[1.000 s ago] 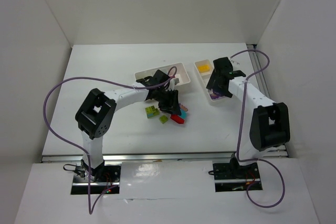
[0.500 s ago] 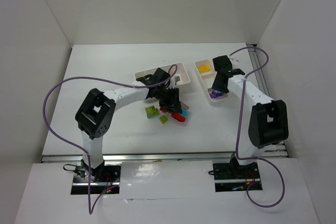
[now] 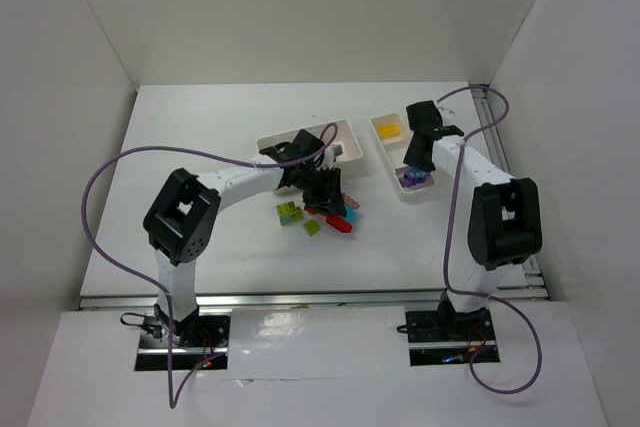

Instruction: Sort the legos into containers by color

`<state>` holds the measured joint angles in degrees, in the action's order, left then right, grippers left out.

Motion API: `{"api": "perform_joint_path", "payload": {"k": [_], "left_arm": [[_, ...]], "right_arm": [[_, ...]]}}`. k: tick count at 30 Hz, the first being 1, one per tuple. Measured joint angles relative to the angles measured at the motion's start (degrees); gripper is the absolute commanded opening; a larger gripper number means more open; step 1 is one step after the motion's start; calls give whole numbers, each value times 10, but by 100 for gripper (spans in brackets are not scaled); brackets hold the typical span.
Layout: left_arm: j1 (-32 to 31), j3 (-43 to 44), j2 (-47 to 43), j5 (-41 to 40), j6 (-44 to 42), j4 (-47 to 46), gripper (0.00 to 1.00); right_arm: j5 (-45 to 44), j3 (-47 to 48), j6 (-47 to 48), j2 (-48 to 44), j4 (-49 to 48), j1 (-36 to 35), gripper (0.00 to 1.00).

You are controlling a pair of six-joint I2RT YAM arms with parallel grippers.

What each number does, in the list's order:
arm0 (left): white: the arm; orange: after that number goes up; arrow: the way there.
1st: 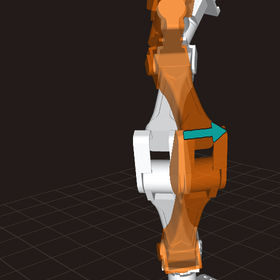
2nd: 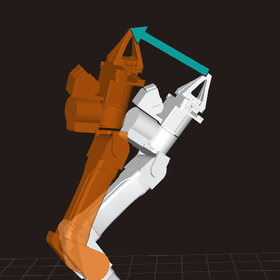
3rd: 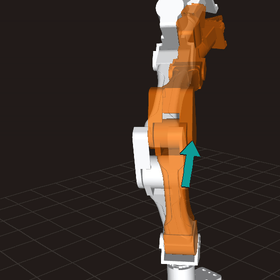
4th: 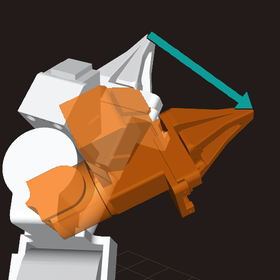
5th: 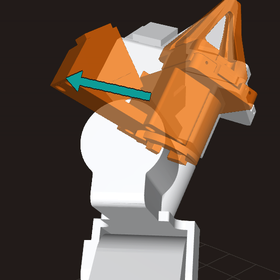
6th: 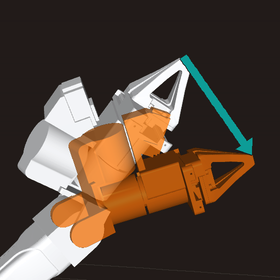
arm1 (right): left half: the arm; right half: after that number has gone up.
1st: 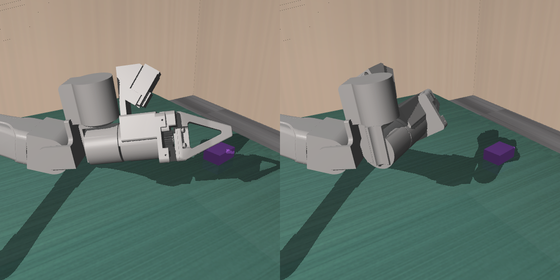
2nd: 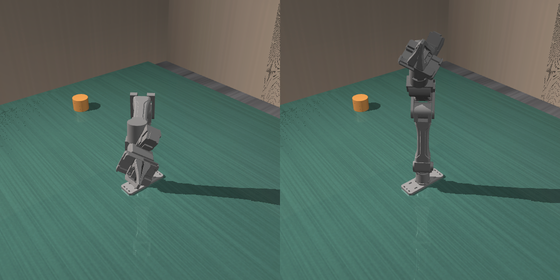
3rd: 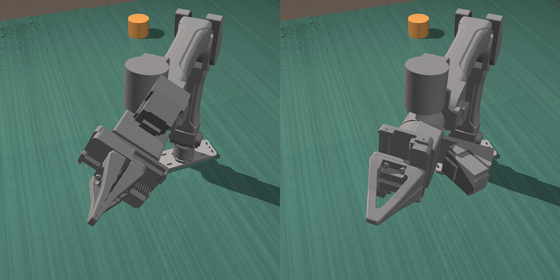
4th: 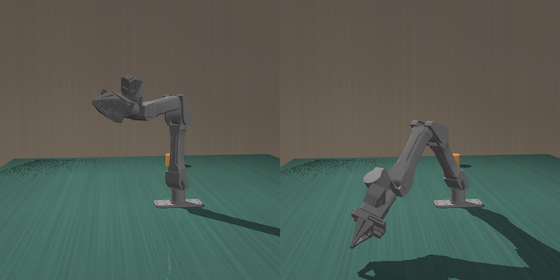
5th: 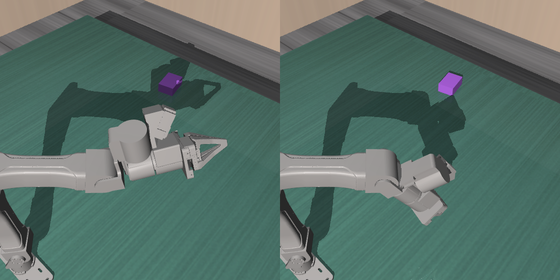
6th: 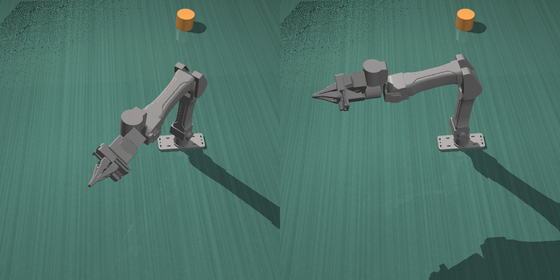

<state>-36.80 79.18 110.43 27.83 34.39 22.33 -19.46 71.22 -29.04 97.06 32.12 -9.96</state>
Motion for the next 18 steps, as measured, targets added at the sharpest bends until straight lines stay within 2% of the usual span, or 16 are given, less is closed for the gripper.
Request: {"api": "perform_joint_path", "payload": {"k": [12, 18], "left_arm": [[0, 1, 0, -5, -2, 2, 0], [0, 37, 0, -1, -23, 21, 0]], "right_arm": [[23, 6, -3, 17, -26, 14, 36], [65, 0, -7, 12, -30, 14, 37]]}}
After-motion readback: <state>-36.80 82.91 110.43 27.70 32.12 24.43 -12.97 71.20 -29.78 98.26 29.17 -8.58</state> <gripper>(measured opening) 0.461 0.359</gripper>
